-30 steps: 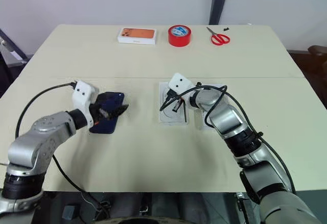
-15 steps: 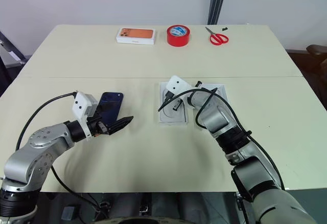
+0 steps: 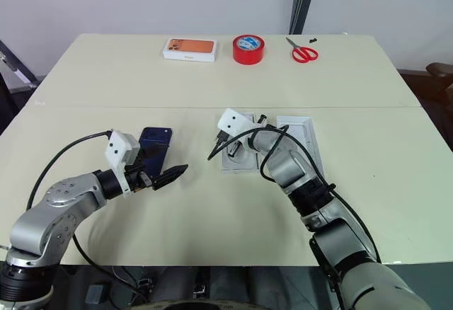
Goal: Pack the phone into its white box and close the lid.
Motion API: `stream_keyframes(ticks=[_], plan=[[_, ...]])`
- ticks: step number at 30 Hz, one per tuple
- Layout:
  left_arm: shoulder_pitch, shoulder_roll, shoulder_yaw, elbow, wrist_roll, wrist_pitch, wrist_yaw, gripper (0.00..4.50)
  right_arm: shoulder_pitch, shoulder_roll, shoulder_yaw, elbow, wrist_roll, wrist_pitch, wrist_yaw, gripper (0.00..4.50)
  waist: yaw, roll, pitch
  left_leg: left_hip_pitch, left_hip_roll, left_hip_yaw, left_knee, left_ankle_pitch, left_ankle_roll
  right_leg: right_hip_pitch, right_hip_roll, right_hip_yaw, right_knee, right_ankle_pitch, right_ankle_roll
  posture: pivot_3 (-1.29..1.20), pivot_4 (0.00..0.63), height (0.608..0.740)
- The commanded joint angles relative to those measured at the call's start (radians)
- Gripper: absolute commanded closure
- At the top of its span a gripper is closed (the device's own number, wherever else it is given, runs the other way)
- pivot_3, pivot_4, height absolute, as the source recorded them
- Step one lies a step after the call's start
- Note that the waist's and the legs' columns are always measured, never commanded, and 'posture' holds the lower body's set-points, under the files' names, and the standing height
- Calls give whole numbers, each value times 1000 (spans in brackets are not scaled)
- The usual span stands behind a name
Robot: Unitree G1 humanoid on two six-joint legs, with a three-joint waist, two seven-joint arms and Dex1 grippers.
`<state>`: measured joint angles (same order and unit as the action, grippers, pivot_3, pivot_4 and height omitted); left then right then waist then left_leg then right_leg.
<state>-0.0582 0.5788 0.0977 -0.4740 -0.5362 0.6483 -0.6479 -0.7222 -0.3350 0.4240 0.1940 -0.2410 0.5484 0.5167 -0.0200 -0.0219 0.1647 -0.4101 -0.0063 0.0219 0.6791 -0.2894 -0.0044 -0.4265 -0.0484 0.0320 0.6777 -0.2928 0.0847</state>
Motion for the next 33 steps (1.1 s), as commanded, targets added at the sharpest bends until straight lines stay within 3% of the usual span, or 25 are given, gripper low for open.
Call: stream_keyframes(ticks=[1,15,22,26,31,33], plan=[[10,-1,15,-43,-19,-12,0,0,-12,-21,-12,3,-33,3,-1,4464,0,0,0,0,0,0,0,0,0,0,0,0,0,0,0,0,150,725],[44,31,14,-72,-53,-13,-29,0,53,-115,-6,-206,-56,-10,117,4464,-1,0,0,0,0,0,0,0,0,0,0,0,0,0,0,0,150,725],[56,44,29,-63,-47,-20,-37,0,126,-154,-37,-396,46,62,271,4464,1,0,0,0,0,-1,0,0,0,0,0,0,0,0,0,0,150,725],[73,64,52,-60,-50,-25,-46,0,183,-202,-94,-503,199,143,409,4464,2,0,0,0,0,-1,0,0,1,1,0,0,-1,0,0,0,150,725],[102,103,51,-79,-48,-36,-89,0,250,-303,-112,-583,264,75,486,2219,1,0,0,0,0,-1,0,-1,1,1,0,-1,-1,0,0,0,150,725],[107,111,40,-89,-45,-38,-99,0,274,-331,-106,-591,272,61,501,2219,1,0,0,0,0,-1,0,-1,1,1,-1,-1,-2,0,0,0,150,725]])
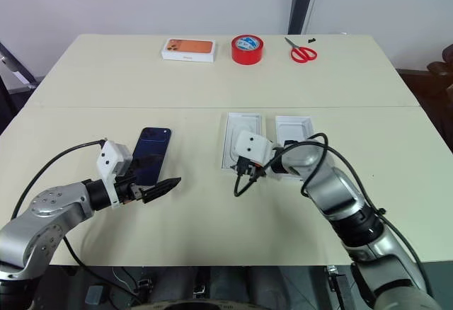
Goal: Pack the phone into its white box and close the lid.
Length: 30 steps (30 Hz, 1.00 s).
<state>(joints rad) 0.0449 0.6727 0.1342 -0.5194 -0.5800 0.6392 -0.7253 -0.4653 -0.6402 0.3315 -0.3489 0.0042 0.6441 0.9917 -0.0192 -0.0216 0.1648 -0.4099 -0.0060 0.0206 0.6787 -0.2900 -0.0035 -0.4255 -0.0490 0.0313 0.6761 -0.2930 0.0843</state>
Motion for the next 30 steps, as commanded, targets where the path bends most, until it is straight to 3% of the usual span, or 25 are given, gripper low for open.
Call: stream_keyframes(ticks=[1,6,8,12,19,30], plan=[[5,19,-2,-47,2,-28,-24,0,29,-35,-9,-50,29,-39,29,2219,1,0,0,0,0,0,0,0,0,0,0,0,0,0,0,0,150,725],[6,25,-20,-53,13,-27,-32,0,59,-42,10,-29,16,-58,8,2219,1,0,0,0,0,0,0,0,0,0,0,0,0,0,0,0,150,725],[5,27,-22,-52,14,-27,-34,0,68,-52,26,-12,-8,-85,-2,2753,1,0,0,0,0,0,0,0,0,0,0,0,0,0,0,0,150,725],[1,30,-22,-48,13,-29,-38,0,75,-57,42,10,-32,-131,-12,4463,2,0,0,0,0,0,0,0,0,1,0,0,-1,0,0,0,150,725],[5,38,5,-40,6,-27,-36,0,80,-39,53,-42,-11,-196,11,4463,1,0,0,0,0,0,0,0,0,1,0,0,-1,0,0,0,150,725],[72,81,146,-12,-10,-27,-48,0,35,33,87,-87,50,-132,31,4463,2,0,0,0,0,-1,0,0,0,1,0,-1,-1,0,0,0,150,725]])
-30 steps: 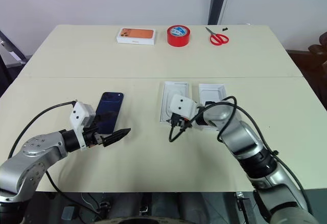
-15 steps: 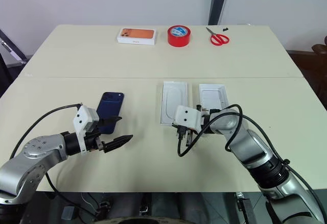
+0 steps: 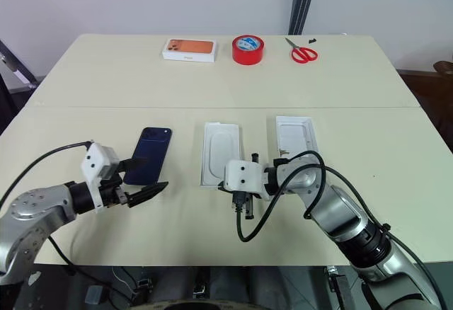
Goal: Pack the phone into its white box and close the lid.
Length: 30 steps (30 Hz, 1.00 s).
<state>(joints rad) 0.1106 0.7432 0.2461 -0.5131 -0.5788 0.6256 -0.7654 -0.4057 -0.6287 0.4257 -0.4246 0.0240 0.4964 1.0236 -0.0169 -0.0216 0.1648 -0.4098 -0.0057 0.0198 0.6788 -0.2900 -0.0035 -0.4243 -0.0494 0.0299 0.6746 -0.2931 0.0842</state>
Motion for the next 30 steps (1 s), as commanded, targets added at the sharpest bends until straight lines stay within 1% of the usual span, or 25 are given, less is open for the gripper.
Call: stream_keyframes(ticks=[1,3,7,8,9,12,13,15,17,18,19,20,21,23,26,30], plan=[[9,12,39,-19,-12,-12,-7,0,-29,31,-9,-8,43,33,3,4207,0,0,0,0,0,0,0,0,0,0,0,0,0,0,0,0,150,725],[15,12,50,-22,-16,-8,-5,0,-36,44,-13,-8,66,57,10,3579,0,0,0,0,0,0,0,0,0,0,0,-1,0,0,0,0,150,725],[29,9,80,-25,-24,5,11,0,-70,110,-73,-15,154,132,-22,1554,-2,0,0,0,0,-1,0,0,0,0,0,-1,0,0,0,0,150,725],[31,8,89,-23,-29,9,15,0,-84,127,-87,-11,170,148,-35,971,-3,0,0,0,0,-1,0,0,0,0,0,-1,0,0,0,0,150,725],[33,6,102,-21,-37,17,22,0,-102,145,-99,-4,184,162,-48,561,-3,0,0,0,0,-1,0,0,0,0,0,-1,0,0,0,0,150,725],[15,-4,143,4,-66,72,71,0,-171,209,-96,49,187,200,-102,561,-3,0,0,0,0,-1,0,0,0,0,0,-1,0,0,0,0,150,725],[-6,-14,161,22,-88,106,101,0,-203,239,-83,87,169,215,-136,822,-4,0,0,0,0,-1,0,0,0,0,0,-1,0,0,0,0,150,725],[-57,-38,199,65,-136,180,171,0,-265,287,-43,167,121,244,-196,1648,-3,0,0,0,0,-1,0,0,0,0,0,-2,1,0,0,0,150,725],[-112,-58,231,113,-158,251,249,0,-314,326,4,235,77,242,-233,2659,-3,0,0,0,0,-1,0,0,0,0,0,-2,1,0,0,0,150,725],[-137,-65,245,138,-159,280,288,0,-332,344,23,261,64,237,-244,3248,-3,0,0,0,0,-1,0,0,0,0,0,-3,1,0,0,0,150,725],[-161,-69,256,165,-158,305,320,0,-351,362,44,285,51,228,-252,3689,-3,0,0,0,0,-1,0,0,0,0,0,-3,1,0,0,0,150,725],[-183,-74,264,184,-164,332,346,0,-366,380,60,306,40,222,-259,4280,-3,0,0,0,0,-1,0,0,0,-1,0,-3,1,0,0,0,150,725],[-207,-79,270,198,-173,361,370,0,-382,400,78,334,22,215,-274,4472,-4,0,0,0,0,-1,0,0,0,-1,0,-4,1,0,0,0,150,725],[-250,-78,268,222,-180,425,413,0,-407,430,113,386,-22,204,-307,4472,-4,0,0,0,0,-1,0,0,0,-1,0,-4,2,0,0,0,150,725],[-324,-60,248,289,-197,568,454,0,-427,447,178,442,-95,161,-332,4472,-4,0,0,0,-1,-1,1,0,-1,-2,0,-5,4,0,0,0,150,725],[-417,-89,254,362,-212,646,478,0,-443,491,207,507,-133,135,-347,4472,-4,-1,0,0,-1,-1,2,0,-1,-2,-1,-6,4,0,0,0,150,725]])
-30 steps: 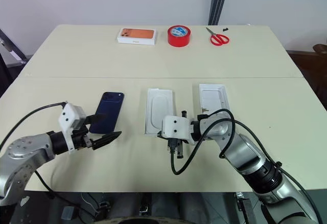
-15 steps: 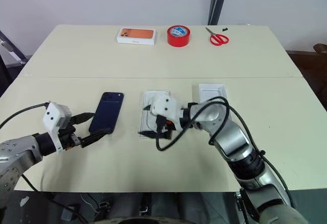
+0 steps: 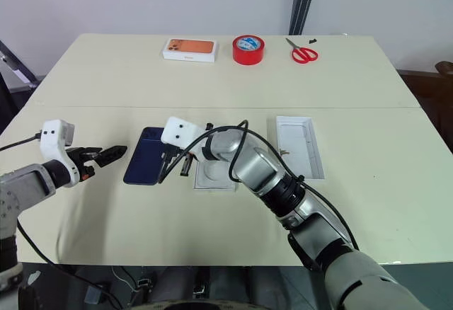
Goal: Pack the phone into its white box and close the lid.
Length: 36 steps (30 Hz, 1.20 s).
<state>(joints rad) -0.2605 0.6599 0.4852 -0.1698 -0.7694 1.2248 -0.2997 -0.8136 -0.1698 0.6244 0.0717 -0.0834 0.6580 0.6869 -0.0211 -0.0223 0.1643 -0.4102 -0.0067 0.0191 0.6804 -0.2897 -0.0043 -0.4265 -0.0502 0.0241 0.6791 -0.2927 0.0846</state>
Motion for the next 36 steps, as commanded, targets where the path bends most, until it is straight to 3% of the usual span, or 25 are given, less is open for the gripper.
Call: stream_keyframes(ticks=[1,6,14,20,24,36], plan=[[-80,-4,-12,54,-23,98,9,0,-44,44,35,43,-51,-35,-14,4472,0,0,0,0,0,0,0,0,0,0,0,0,0,0,0,0,150,725],[-170,-30,-71,157,-15,237,-2,0,-73,87,99,139,-118,-38,-1,4472,-6,0,0,0,0,0,0,1,-2,-1,0,-1,3,0,0,0,150,725],[-207,-123,-106,138,-56,382,-38,0,-73,99,95,140,-148,-50,30,4472,-11,1,-2,0,-1,-1,0,2,-3,-1,-1,-1,3,0,0,0,150,725],[-180,-165,-97,114,-123,390,-19,0,-63,93,86,118,-160,-50,46,4472,-11,1,-2,1,-2,-1,0,3,-6,0,-2,-1,3,0,0,0,150,725],[-198,-198,-27,155,-181,390,16,0,-54,91,82,111,-166,-49,52,4472,-10,2,-3,1,-2,-1,0,3,-5,0,-2,-1,3,0,0,0,150,725],[-195,-201,43,211,-330,390,161,0,-30,92,76,95,-181,-50,59,4472,-6,1,-3,1,-2,-1,0,3,-5,0,-3,-2,3,0,0,0,150,725]])
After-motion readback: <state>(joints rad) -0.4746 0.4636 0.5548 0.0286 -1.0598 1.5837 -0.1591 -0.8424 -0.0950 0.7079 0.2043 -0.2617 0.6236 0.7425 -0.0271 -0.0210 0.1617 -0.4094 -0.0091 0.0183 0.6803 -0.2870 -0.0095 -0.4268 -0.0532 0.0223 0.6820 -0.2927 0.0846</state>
